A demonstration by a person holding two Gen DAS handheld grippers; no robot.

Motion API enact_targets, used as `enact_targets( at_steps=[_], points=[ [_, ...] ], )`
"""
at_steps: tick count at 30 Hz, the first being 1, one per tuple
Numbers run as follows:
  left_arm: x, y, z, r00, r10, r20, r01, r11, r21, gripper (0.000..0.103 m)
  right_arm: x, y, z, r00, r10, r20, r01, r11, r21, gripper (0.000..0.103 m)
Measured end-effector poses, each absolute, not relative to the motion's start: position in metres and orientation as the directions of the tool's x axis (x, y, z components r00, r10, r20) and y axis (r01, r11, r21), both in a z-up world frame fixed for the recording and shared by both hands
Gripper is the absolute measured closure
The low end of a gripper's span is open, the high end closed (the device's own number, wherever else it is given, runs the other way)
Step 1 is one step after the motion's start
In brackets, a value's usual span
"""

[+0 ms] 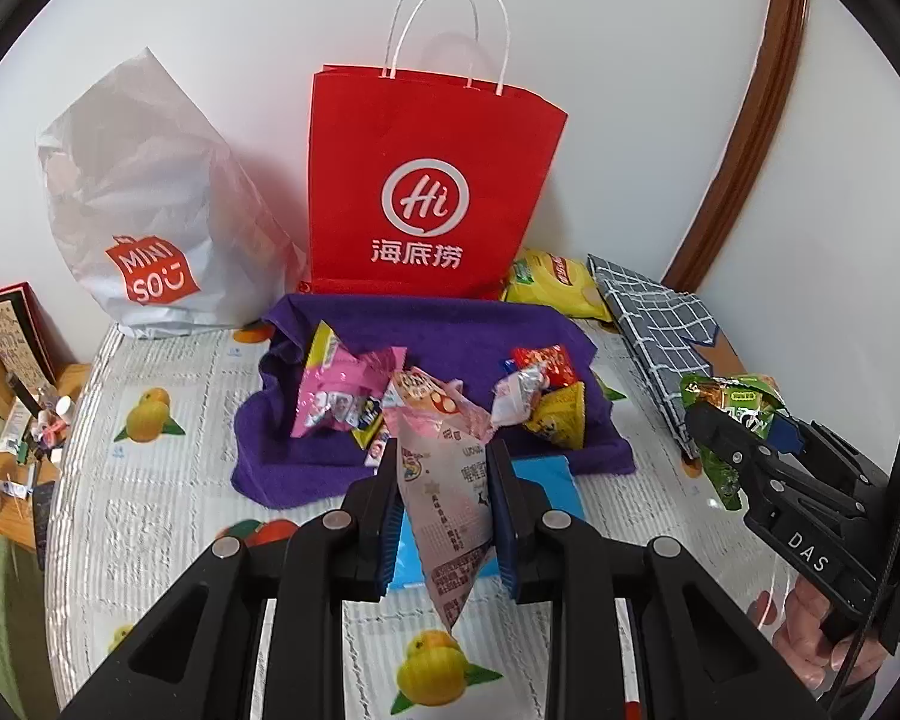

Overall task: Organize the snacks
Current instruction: 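Lift both packets and carry them over the purple towel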

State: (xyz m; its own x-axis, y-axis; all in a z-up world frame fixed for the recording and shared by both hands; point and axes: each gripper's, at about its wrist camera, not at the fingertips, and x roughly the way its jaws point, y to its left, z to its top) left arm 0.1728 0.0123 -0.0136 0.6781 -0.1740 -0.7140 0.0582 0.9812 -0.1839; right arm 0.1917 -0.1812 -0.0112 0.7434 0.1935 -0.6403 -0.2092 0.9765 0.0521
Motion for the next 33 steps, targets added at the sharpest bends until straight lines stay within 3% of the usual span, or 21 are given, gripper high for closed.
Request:
enact_targets(
  at_steps=[33],
  points=[
    [0.258, 0.046, -0.045, 0.657, -0.154, -0.738, 0.010, 0.981, -0.196, 0.078, 0.284, -0.165, -0.044, 0.709, 0.199, -0.676, -0.222, 0.974, 0.054, 0.055]
  ],
)
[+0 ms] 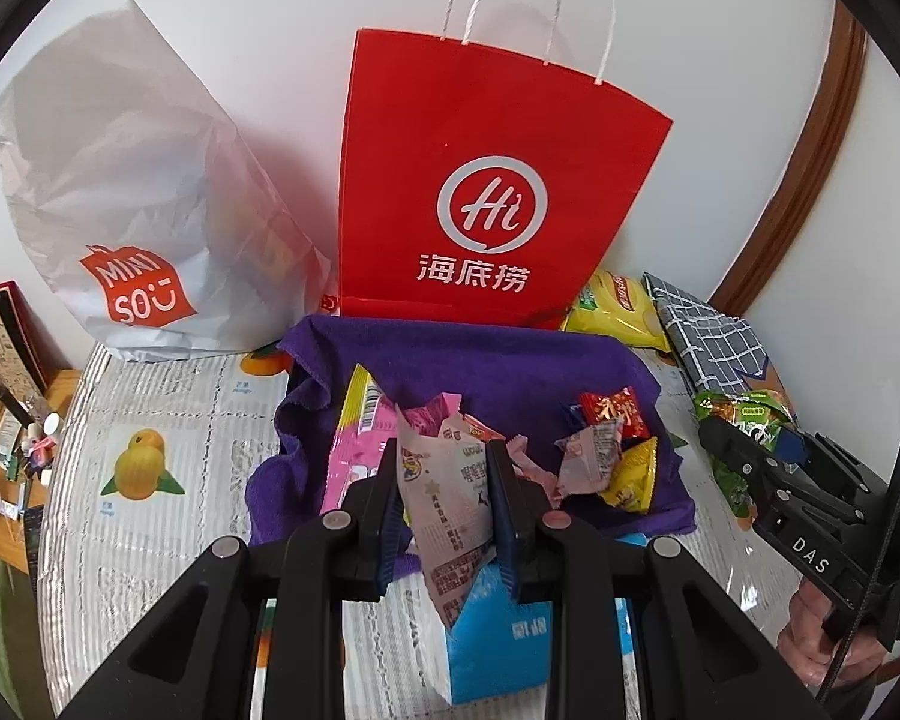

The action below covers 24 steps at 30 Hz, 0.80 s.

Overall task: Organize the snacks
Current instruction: 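Lift both packets and carry them over the purple towel, then lower both packets onto the towel and open both tools to release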

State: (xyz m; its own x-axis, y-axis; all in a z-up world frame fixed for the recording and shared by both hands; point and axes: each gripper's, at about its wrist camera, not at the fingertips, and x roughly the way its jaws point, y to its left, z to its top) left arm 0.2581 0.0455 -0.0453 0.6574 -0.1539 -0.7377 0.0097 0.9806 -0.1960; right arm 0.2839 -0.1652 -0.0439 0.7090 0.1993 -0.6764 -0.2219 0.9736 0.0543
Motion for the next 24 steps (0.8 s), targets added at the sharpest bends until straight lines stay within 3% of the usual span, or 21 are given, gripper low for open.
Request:
enact_targets(
  at_steps=[24],
  points=[
    [0.333, 0.050, -0.080, 0.640, -0.196, -0.743, 0.006, 0.968, -0.251, 0.078, 0.358, -0.174, -0.092, 0.663, 0.172, -0.729, -0.194, 0.980, 0.055, 0.055]
  ],
)
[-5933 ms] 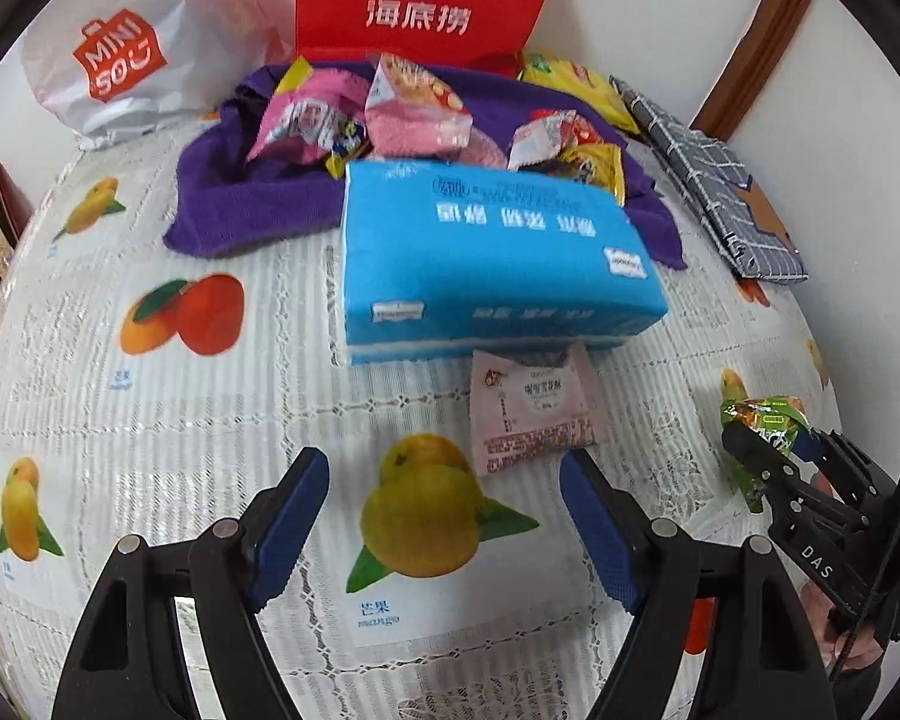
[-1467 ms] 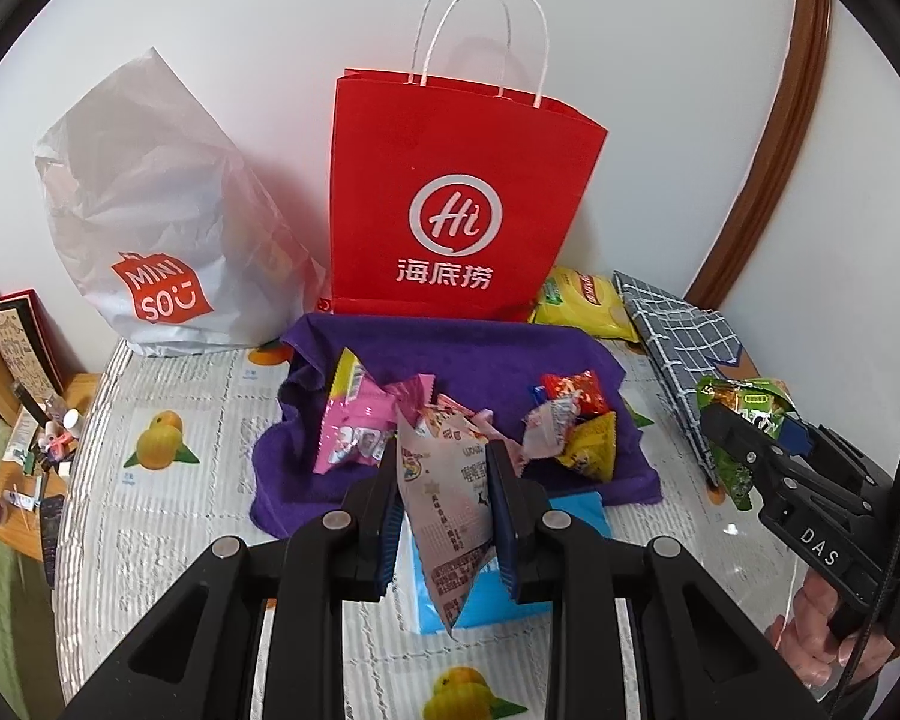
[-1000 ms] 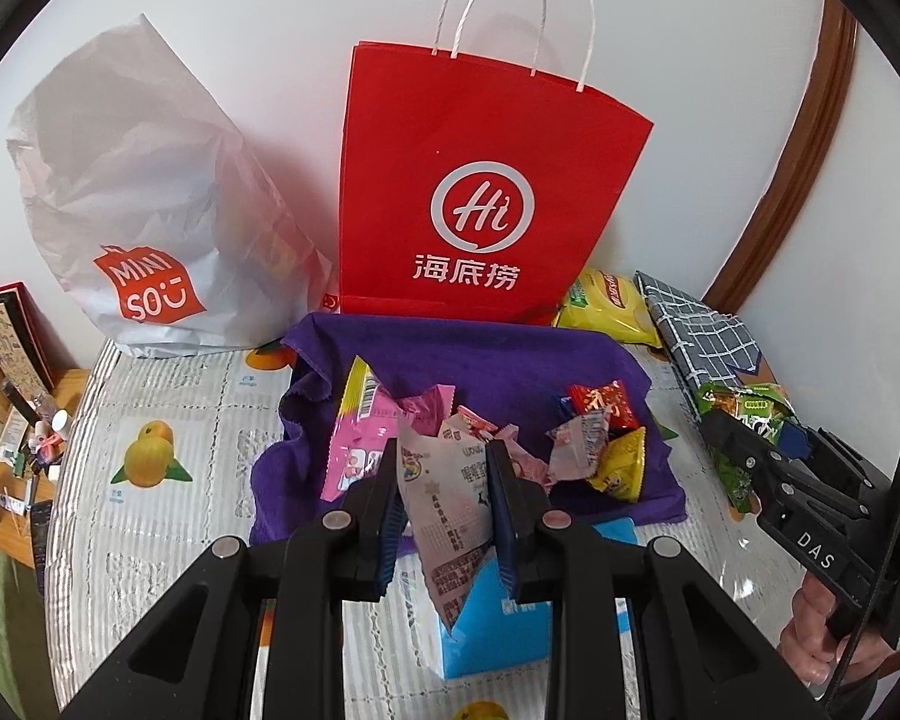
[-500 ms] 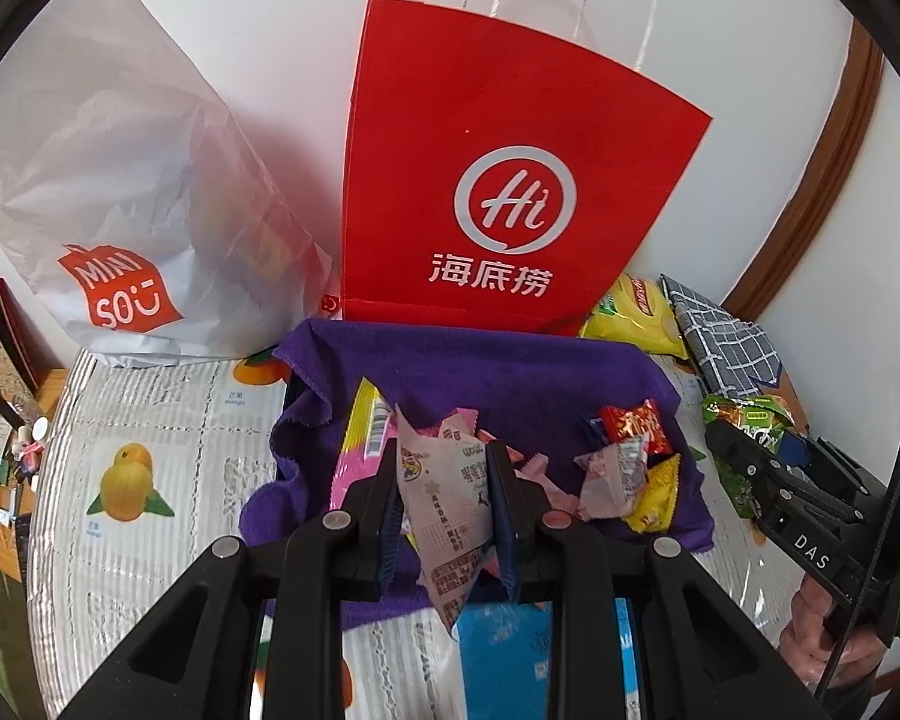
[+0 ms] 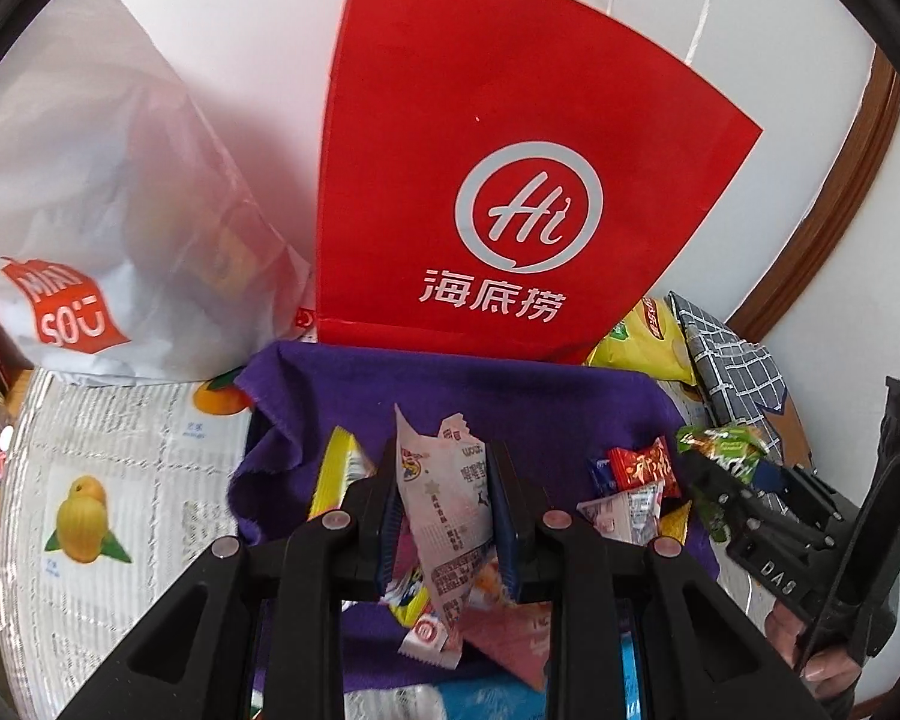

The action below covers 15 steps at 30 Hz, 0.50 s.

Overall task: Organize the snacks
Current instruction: 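Lower both packets onto the towel and open both tools to release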

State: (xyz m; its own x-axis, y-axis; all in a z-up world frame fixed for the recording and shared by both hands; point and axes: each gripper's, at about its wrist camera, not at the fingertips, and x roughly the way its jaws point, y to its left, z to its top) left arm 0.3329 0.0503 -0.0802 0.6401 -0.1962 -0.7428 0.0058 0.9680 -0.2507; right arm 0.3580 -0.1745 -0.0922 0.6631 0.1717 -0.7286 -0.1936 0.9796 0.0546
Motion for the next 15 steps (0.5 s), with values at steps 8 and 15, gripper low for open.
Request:
enact_targets(
  at_steps=[8, 15],
  points=[
    [0.353, 0.045, -0.101, 0.611, -0.203, -0.765, 0.004, 0.967, -0.254, 0.078, 0.374, -0.167, -0.116, 0.623, 0.173, -0.762, -0.223, 0.974, 0.039, 0.054],
    [0.359, 0.039, -0.113, 0.590, -0.216, -0.778, 0.017, 0.967, -0.256, 0.077, 0.379, -0.163, -0.124, 0.621, 0.164, -0.767, -0.231, 0.973, 0.021, 0.054]
  ],
)
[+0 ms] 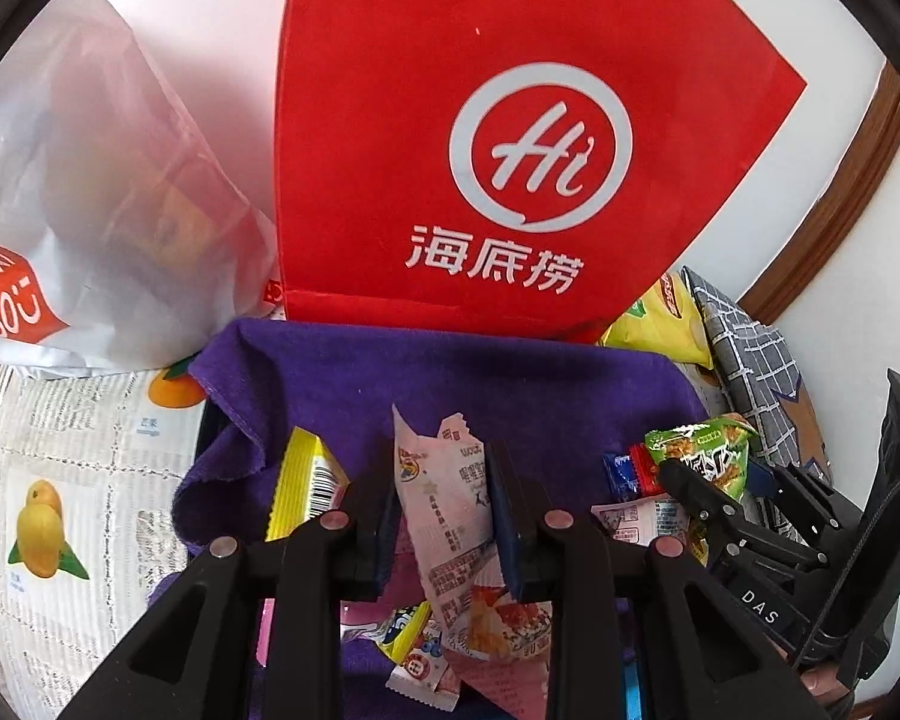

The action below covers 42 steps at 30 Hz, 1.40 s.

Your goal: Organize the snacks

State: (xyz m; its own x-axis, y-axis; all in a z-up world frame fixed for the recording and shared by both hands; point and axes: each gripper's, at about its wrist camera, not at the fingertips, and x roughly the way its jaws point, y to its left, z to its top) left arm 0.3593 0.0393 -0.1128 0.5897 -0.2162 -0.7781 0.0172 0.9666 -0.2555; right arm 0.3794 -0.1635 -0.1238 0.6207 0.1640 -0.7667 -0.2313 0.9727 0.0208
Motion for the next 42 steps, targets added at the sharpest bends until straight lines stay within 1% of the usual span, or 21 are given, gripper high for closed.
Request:
enact_targets(
  at_steps=[6, 9, 11, 13, 15, 17, 22, 24, 26, 27, 30, 32, 38, 42],
  points=[
    [0.360, 0.037, -0.115, 0.586, -0.218, -0.781, 0.022, 0.967, -0.253, 0.077, 0.380, -0.162, -0.126, 0.620, 0.158, -0.769, -0.238, 0.971, 0.008, 0.054],
    [0.360, 0.033, -0.114, 0.584, -0.220, -0.781, 0.032, 0.968, -0.249, 0.075, 0.379, -0.161, -0.125, 0.618, 0.155, -0.771, -0.240, 0.971, 0.002, 0.053],
    [0.359, 0.033, -0.113, 0.582, -0.224, -0.782, 0.032, 0.967, -0.253, 0.070, 0.378, -0.161, -0.124, 0.618, 0.153, -0.771, -0.241, 0.970, -0.001, 0.047],
    [0.357, 0.033, -0.110, 0.582, -0.218, -0.783, 0.028, 0.968, -0.249, 0.059, 0.375, -0.162, -0.122, 0.622, 0.149, -0.769, -0.239, 0.971, -0.004, 0.045],
    [0.352, 0.033, -0.106, 0.588, -0.213, -0.780, 0.029, 0.970, -0.242, 0.053, 0.371, -0.162, -0.117, 0.628, 0.149, -0.764, -0.235, 0.972, -0.004, 0.042],
    [0.346, 0.033, -0.100, 0.593, -0.207, -0.778, 0.028, 0.971, -0.237, 0.050, 0.368, -0.163, -0.111, 0.634, 0.147, -0.759, -0.233, 0.972, -0.007, 0.037],
    [0.321, 0.034, -0.083, 0.613, -0.194, -0.766, 0.027, 0.974, -0.225, 0.040, 0.349, -0.165, -0.090, 0.652, 0.133, -0.746, -0.211, 0.977, -0.010, 0.035],
    [0.310, 0.034, -0.076, 0.618, -0.193, -0.762, 0.028, 0.974, -0.224, 0.038, 0.339, -0.167, -0.081, 0.660, 0.130, -0.740, -0.205, 0.979, -0.010, 0.034],
    [0.298, 0.032, -0.069, 0.621, -0.187, -0.761, 0.028, 0.976, -0.217, 0.036, 0.326, -0.168, -0.072, 0.670, 0.121, -0.732, -0.196, 0.980, -0.018, 0.030],
    [0.292, 0.032, -0.066, 0.623, -0.183, -0.760, 0.028, 0.977, -0.212, 0.035, 0.320, -0.169, -0.068, 0.675, 0.118, -0.729, -0.192, 0.981, -0.019, 0.029],
    [0.269, 0.029, -0.053, 0.639, -0.171, -0.750, 0.027, 0.979, -0.200, 0.029, 0.300, -0.175, -0.055, 0.674, 0.123, -0.728, -0.175, 0.985, 0.004, 0.029],
    [0.253, 0.027, -0.045, 0.648, -0.161, -0.745, 0.027, 0.982, -0.189, 0.028, 0.285, -0.179, -0.047, 0.670, 0.140, -0.729, -0.169, 0.985, 0.034, 0.029],
    [0.203, 0.018, -0.022, 0.668, -0.136, -0.731, 0.030, 0.987, -0.157, 0.022, 0.242, -0.186, -0.022, 0.689, 0.123, -0.715, -0.138, 0.990, 0.036, 0.029],
    [0.168, 0.014, -0.007, 0.693, -0.122, -0.711, 0.030, 0.990, -0.141, 0.014, 0.208, -0.189, -0.005, 0.704, 0.120, -0.699, -0.128, 0.991, 0.041, 0.029]
  ],
)
